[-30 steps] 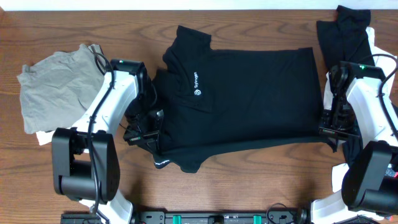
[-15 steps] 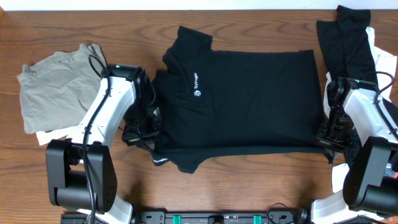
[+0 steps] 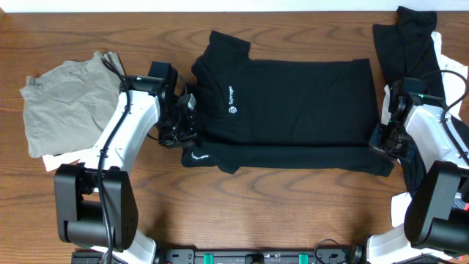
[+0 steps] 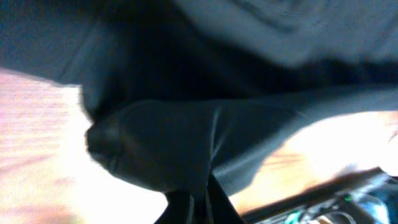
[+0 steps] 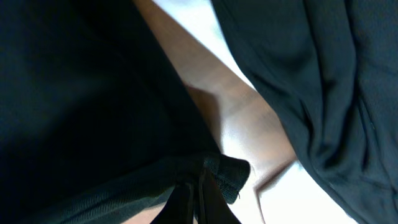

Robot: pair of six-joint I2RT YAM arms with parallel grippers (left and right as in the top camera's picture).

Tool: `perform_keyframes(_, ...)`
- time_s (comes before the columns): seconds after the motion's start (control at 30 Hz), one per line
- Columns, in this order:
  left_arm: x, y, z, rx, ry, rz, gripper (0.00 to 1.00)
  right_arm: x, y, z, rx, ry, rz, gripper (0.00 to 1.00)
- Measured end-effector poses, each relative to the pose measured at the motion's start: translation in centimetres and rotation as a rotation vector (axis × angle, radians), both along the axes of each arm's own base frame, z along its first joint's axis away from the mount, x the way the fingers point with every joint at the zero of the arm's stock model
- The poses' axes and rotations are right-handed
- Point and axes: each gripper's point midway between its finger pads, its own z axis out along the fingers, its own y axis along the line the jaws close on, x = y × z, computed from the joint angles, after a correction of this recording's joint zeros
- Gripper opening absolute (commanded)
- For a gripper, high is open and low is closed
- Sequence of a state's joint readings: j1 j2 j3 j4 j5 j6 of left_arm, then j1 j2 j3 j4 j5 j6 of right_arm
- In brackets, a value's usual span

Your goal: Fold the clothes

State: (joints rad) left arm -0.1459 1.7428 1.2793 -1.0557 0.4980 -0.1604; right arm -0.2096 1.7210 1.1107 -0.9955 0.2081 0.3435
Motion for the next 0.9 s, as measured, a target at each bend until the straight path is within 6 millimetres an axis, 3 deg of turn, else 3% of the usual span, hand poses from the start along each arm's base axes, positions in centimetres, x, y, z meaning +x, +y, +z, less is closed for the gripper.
perform_keyframes(0.33,1.8,-1.8,0.9,-0.114,-0.076,0.0,0.06,2.7,-0.1,0.0,0.004,-0.107,0.042,0.01)
perform_keyframes(0.6,2.8,-0.5,1.2,-0.128,-0.094,0.057,0.06,3.7,-0.2,0.0,0.004,-0.141,0.075,0.01)
perform_keyframes(0.9,4.2,1.4,6.1,-0.163,-0.276,0.123,0.06,4.5,-0.2,0.8,0.001,-0.182,0.111,0.01)
